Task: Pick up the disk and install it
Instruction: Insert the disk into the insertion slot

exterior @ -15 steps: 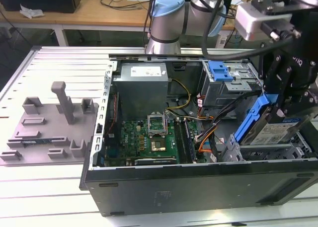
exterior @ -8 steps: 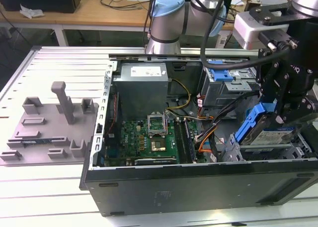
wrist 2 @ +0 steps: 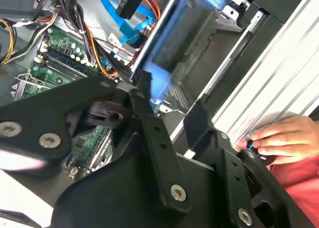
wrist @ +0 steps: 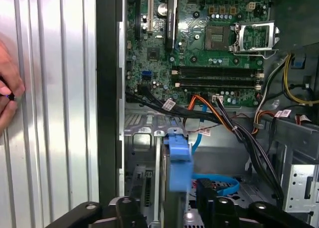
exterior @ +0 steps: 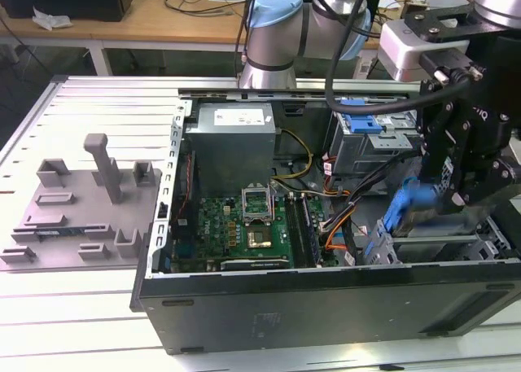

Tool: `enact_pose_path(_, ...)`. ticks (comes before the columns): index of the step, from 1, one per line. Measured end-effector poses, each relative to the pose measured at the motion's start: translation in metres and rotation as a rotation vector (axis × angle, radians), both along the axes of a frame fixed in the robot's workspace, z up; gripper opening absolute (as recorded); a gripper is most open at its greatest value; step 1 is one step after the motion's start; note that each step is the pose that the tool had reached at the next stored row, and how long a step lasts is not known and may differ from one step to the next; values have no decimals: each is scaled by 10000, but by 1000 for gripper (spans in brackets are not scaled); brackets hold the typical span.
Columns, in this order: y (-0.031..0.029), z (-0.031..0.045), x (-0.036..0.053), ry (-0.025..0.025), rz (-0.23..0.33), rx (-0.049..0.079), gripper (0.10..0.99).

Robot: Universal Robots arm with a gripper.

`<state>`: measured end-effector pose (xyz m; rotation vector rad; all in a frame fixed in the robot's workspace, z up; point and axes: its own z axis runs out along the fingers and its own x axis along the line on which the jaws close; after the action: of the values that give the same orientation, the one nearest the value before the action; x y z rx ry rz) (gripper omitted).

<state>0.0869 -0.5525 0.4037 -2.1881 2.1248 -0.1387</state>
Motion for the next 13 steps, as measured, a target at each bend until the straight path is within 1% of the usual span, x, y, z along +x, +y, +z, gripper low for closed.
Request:
enact_pose_path(1, 0, -1, -2, -1, 1, 3, 510)
enact_pose_path(2, 0, -1, -5, -1, 2, 2, 576)
enact_pose_path(13, 0, -1, -6, -1, 180, 1, 576)
